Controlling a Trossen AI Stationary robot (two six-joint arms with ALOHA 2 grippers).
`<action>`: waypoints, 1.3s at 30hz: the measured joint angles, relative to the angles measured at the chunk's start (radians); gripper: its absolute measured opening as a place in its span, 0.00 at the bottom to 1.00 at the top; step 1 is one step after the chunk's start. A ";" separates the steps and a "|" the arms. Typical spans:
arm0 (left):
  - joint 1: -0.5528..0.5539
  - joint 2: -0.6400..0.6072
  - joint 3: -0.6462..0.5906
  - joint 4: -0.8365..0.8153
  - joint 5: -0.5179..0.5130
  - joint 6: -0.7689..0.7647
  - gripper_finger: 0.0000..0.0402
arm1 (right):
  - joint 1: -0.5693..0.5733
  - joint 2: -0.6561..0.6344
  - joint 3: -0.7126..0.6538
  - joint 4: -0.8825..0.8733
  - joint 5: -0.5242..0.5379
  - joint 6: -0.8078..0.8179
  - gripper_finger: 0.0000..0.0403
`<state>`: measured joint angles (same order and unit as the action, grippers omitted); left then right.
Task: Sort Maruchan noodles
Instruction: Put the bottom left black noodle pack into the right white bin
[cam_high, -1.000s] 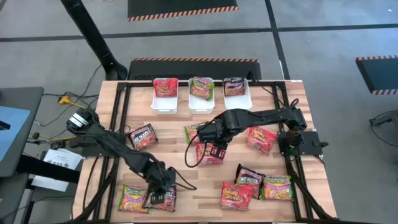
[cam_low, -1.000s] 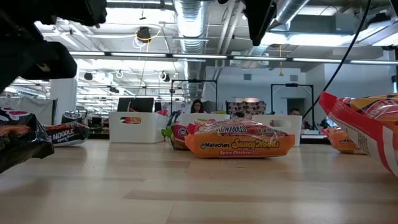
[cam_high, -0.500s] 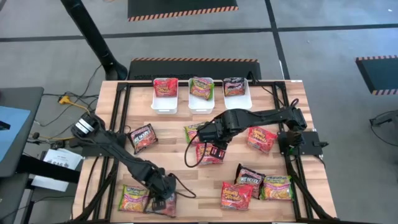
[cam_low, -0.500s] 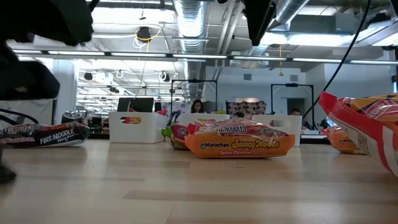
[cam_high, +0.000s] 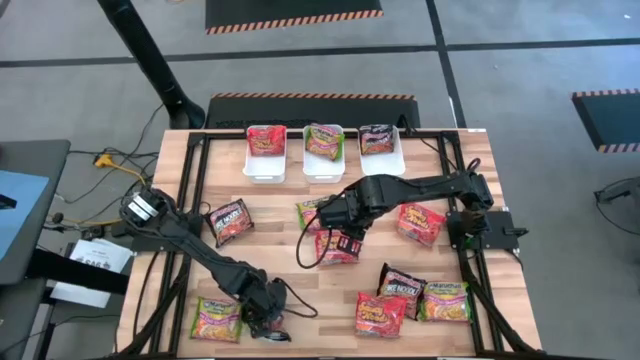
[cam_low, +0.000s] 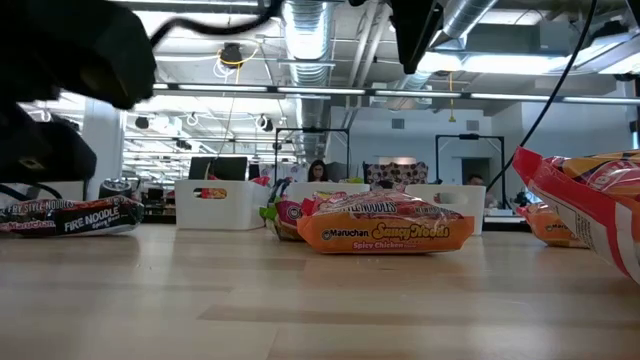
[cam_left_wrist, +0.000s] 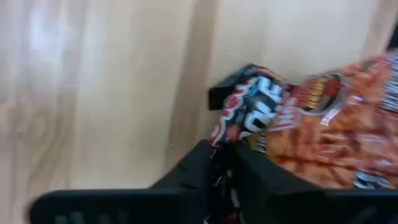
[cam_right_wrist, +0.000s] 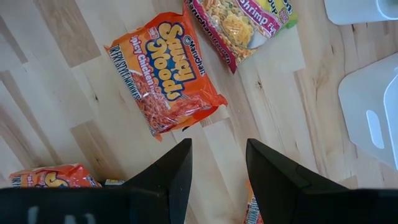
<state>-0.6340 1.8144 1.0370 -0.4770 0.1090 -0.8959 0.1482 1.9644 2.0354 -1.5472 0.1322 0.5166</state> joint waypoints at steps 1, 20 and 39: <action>-0.002 0.000 0.000 0.007 0.007 0.008 0.04 | 0.000 0.000 0.000 0.003 0.000 0.003 0.44; 0.007 -0.141 -0.003 -0.006 -0.031 0.068 0.00 | 0.000 0.000 0.000 0.020 0.000 0.010 0.44; 0.130 -0.317 0.000 -0.144 -0.158 0.221 0.00 | 0.002 0.000 0.000 0.067 -0.001 0.041 0.44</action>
<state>-0.5045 1.4972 1.0367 -0.6213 -0.0487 -0.6747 0.1501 1.9644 2.0354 -1.4803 0.1316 0.5571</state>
